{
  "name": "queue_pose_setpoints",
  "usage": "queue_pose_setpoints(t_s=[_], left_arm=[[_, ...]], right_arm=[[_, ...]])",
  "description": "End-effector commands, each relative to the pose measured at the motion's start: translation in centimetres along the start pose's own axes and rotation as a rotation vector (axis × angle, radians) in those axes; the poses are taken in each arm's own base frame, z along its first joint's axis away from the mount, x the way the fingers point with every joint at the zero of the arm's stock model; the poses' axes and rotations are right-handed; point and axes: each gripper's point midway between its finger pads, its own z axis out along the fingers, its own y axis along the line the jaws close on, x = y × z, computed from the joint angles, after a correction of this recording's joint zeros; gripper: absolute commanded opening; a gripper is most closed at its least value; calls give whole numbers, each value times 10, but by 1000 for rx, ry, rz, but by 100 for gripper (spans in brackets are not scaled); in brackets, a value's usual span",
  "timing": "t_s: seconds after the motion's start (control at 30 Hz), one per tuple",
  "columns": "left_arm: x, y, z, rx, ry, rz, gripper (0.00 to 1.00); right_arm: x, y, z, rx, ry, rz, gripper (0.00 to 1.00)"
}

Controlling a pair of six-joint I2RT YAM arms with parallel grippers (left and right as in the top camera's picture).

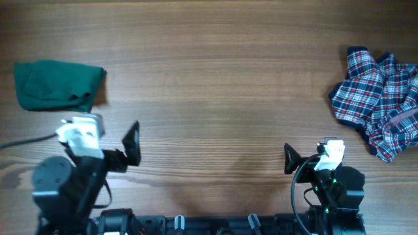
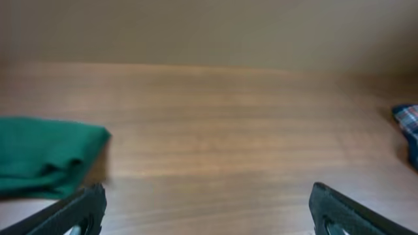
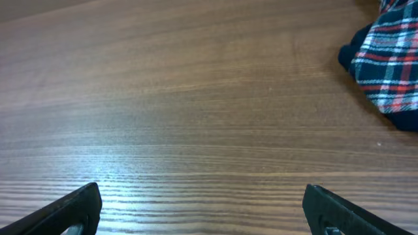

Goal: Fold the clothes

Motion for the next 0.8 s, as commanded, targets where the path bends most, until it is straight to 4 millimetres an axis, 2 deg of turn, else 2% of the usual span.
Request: queue_pose_setpoints(t_s=[0.0,0.07,0.13,0.3,0.37,0.47,0.77], left_arm=[[43,-7,12,74,-4,14,100],[70,-5,21,84,-12,17,100],[88,-3,27,87,-16,11,100],[112,-4,41,114,-70,37,100],[122,0,57,117,-119,48,100],[125,-1,65,127,-144,58,100],[125,-1,65,127,-145,58,100]], right_arm=[[-1,2,0,-13,-7,14,100],[-1,2,0,-13,-7,13,100],[-1,2,0,-13,-7,14,100],[-1,2,0,-13,-7,13,100],[-1,2,0,-13,-7,13,100],[-1,2,0,-13,-7,13,100],[-1,2,0,-13,-7,13,100]])
